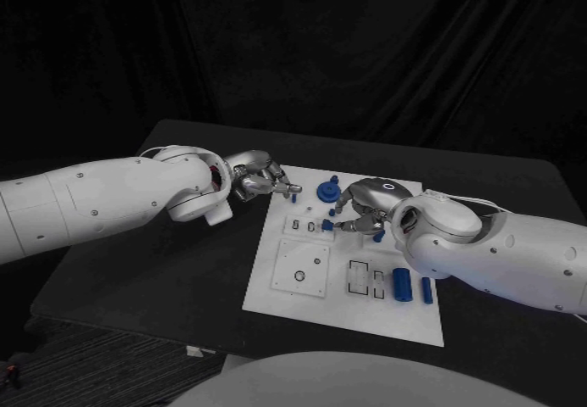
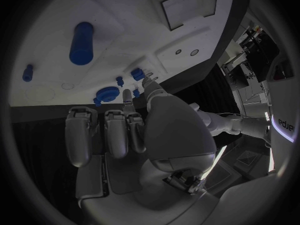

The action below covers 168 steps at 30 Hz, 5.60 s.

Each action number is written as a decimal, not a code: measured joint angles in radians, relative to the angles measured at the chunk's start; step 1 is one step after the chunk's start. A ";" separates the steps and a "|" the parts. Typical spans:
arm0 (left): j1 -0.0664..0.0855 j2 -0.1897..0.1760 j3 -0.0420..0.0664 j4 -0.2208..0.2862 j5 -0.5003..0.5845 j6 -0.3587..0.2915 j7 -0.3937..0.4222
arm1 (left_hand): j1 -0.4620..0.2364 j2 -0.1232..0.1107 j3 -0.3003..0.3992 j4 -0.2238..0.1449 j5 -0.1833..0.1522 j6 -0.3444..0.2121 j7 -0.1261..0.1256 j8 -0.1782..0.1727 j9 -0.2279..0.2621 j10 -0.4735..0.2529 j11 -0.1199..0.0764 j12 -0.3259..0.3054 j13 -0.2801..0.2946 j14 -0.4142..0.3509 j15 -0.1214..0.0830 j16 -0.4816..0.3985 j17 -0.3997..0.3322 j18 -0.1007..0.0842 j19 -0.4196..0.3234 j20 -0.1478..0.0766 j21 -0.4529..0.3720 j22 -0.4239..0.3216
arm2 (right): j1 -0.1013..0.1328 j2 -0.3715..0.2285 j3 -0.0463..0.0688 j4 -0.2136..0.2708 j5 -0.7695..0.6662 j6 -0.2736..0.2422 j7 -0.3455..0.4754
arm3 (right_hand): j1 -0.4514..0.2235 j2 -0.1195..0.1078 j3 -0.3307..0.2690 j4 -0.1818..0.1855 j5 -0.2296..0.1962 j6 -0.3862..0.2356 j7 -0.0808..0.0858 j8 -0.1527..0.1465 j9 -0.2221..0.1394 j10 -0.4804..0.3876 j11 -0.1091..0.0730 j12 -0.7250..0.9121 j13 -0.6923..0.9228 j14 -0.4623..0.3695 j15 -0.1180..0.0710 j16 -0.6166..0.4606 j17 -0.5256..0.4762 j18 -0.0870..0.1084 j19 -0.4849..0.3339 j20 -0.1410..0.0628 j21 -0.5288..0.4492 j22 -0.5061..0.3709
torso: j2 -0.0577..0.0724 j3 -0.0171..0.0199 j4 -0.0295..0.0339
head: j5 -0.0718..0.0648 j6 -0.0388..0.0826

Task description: Assemble the parts on the task board

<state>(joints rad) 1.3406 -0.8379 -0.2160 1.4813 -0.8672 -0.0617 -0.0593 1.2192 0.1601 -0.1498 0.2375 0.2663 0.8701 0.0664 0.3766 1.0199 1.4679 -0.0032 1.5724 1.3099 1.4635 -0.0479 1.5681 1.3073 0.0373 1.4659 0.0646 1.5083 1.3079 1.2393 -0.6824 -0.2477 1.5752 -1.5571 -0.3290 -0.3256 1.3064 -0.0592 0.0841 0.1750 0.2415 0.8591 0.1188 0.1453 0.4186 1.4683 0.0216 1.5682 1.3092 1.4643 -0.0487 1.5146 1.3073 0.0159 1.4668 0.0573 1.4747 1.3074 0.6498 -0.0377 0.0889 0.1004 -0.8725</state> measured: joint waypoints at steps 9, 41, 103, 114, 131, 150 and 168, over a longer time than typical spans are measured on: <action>0.000 0.003 0.000 -0.002 0.001 0.002 -0.004 | -0.005 -0.003 -0.003 0.003 0.000 0.000 0.000 0.000 0.001 0.000 0.000 0.000 0.000 0.004 0.004 0.000 0.000 0.000 -0.007 0.007 -0.004 0.000 | -0.007 0.008 0.000 -0.009 -0.008 0.012 -0.011 | 0.000 0.000 0.006 -0.011 0.037 -0.020 0.003 -0.015 0.006 -0.003 0.003 0.000 0.000 0.003 0.003 0.000 0.000 0.000 0.000 0.007 0.000 0.000 | -0.003 -0.0003 -0.0012 | -0.013 0.000; -0.007 0.025 0.000 -0.039 0.002 0.040 -0.030 | -0.005 -0.003 0.000 0.005 0.000 0.000 0.000 -0.008 0.005 0.000 0.000 0.000 0.001 0.003 0.004 0.000 0.001 0.000 -0.032 0.010 -0.023 0.000 | -0.041 0.068 0.000 -0.065 -0.012 0.017 0.004 | -0.008 0.008 0.028 -0.033 0.126 -0.019 0.010 -0.034 0.006 -0.003 0.018 0.000 0.000 -0.001 0.013 0.000 0.000 0.000 0.000 0.014 0.000 0.000 | -0.006 0.0002 0.0029 | -0.022 0.000; -0.025 0.037 0.000 -0.017 0.002 0.088 -0.001 | 0.036 -0.010 -0.023 0.034 -0.035 -0.017 0.023 -0.096 -0.032 -0.001 0.023 0.003 -0.001 0.002 0.024 0.000 0.000 0.000 -0.069 0.026 -0.059 -0.001 | -0.038 -0.019 0.011 0.022 -0.015 -0.197 0.151 | 0.021 0.017 0.129 -0.122 0.268 0.138 -0.005 0.025 0.024 -0.003 -0.029 0.000 0.000 0.001 -0.020 0.000 0.000 0.000 0.000 -0.014 0.005 0.001 | -0.010 0.0015 0.0001 | -0.018 0.000; -0.034 0.061 0.000 -0.024 0.002 0.104 0.044 | 0.040 -0.013 -0.060 0.045 -0.039 -0.024 0.061 -0.261 -0.236 -0.001 0.056 0.002 -0.002 0.002 0.053 0.000 0.000 0.000 -0.094 0.050 -0.076 -0.001 | -0.037 -0.038 0.011 0.062 -0.015 -0.242 0.170 | 0.021 0.016 0.128 -0.123 0.264 0.138 -0.005 0.030 0.024 -0.003 -0.029 0.000 0.000 0.002 -0.020 0.000 0.000 0.000 0.000 -0.014 0.005 0.001 | -0.009 0.0025 -0.0010 | -0.025 0.000; -0.040 0.080 0.000 -0.029 0.002 0.126 0.082 | 0.011 0.010 -0.099 0.044 -0.044 -0.007 0.075 -0.302 -0.346 -0.001 0.070 0.003 -0.001 0.004 0.064 0.000 0.000 0.009 -0.104 0.060 -0.090 -0.001 | -0.037 -0.039 0.011 0.070 -0.015 -0.257 0.183 | 0.015 0.018 0.127 -0.124 0.256 0.139 -0.004 0.034 0.024 -0.003 -0.029 0.000 0.000 0.002 -0.020 0.000 0.000 0.000 0.000 -0.014 0.005 0.000 | -0.009 0.0013 0.0035 | -0.032 0.000; -0.042 0.086 0.000 -0.030 0.002 0.128 0.127 | 0.113 0.017 -0.058 0.000 0.180 0.038 0.059 -0.301 -0.428 -0.001 0.066 0.002 0.002 0.003 0.065 0.000 0.000 0.009 -0.104 0.060 -0.097 -0.001 | -0.037 -0.032 0.011 0.070 -0.015 -0.239 0.184 | 0.009 0.012 0.126 -0.124 0.249 0.138 -0.004 0.040 0.025 -0.003 -0.029 0.000 0.000 0.002 -0.020 0.000 0.000 0.000 0.000 -0.014 0.005 0.000 | -0.010 0.0017 0.0041 | -0.034 0.000; -0.047 0.094 0.000 -0.028 0.002 0.129 0.142 | 0.172 -0.008 0.030 -0.039 0.212 0.087 0.039 -0.264 -0.437 -0.010 0.056 0.004 0.002 0.001 0.048 0.000 0.000 0.009 -0.100 0.049 -0.105 -0.001 | -0.038 -0.023 0.010 0.063 -0.015 -0.225 0.185 | 0.001 0.004 0.129 -0.121 0.236 0.138 -0.005 0.038 0.097 -0.003 -0.029 0.000 0.000 0.002 -0.020 0.000 0.000 0.000 0.000 -0.014 0.005 0.000 | -0.009 0.0023 0.0043 | -0.031 0.000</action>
<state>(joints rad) 1.2936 -0.7437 -0.2165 1.4529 -0.8652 0.0672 0.0824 1.3910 0.1519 -0.1195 0.1990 0.4783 0.9566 0.1050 0.1123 0.5830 1.4578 0.0530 1.5765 1.3119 1.4650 0.0002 1.5681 1.3074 0.0459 1.3660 0.1135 1.4036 1.3073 1.2013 -0.7051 -0.2374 1.6386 -1.5722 -0.5538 -0.1407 1.3078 -0.0554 0.2136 0.0540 0.4780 0.9969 0.1138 0.1834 0.5157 1.4650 -0.0072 1.5682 1.3092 1.4660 -0.0687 1.5147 1.3073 0.0158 1.4669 0.0430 1.4798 1.3074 0.6410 -0.0354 0.0932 0.0696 -0.8725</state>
